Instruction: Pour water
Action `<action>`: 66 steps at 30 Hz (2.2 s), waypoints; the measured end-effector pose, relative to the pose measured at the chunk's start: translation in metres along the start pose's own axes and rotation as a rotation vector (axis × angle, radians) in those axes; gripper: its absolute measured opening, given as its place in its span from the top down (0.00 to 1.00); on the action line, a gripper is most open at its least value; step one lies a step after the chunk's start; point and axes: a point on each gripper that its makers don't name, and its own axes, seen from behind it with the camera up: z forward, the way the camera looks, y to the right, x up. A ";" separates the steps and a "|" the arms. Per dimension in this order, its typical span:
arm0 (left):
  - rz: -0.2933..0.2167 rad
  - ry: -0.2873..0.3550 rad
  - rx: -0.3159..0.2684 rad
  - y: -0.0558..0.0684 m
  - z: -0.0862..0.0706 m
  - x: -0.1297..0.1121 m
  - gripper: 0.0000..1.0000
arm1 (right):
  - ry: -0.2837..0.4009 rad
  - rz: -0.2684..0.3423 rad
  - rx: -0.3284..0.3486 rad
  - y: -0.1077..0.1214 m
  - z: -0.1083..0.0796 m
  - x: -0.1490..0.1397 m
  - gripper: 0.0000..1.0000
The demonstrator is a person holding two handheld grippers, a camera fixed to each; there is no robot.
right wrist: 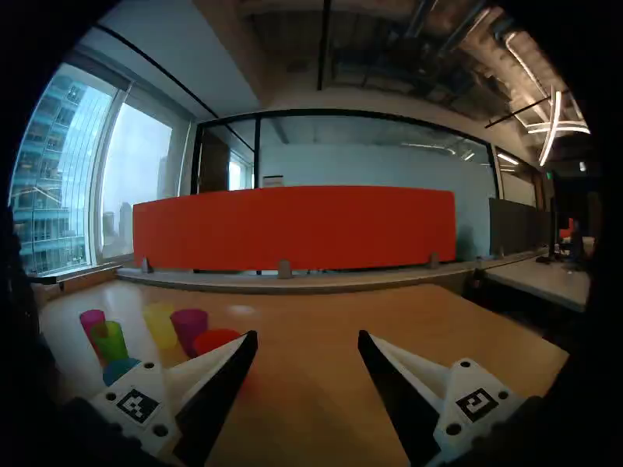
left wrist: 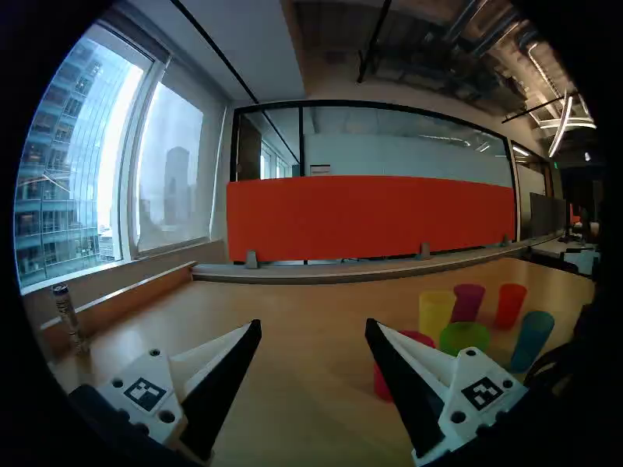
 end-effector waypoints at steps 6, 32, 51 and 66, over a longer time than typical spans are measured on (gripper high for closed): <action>-0.009 -0.004 -0.029 0.004 0.001 0.033 0.00 | -0.022 -0.011 0.007 -0.002 0.002 0.023 0.00; 0.002 0.000 -0.096 0.010 0.014 0.183 0.01 | 0.004 -0.041 0.049 -0.005 0.014 0.159 0.00; 0.007 -0.010 -0.206 0.027 0.005 0.210 0.01 | 0.028 -0.032 0.145 -0.022 0.006 0.192 0.00; 0.004 -0.021 -0.357 0.052 -0.004 0.206 0.01 | 0.033 -0.026 0.350 -0.051 -0.010 0.194 0.00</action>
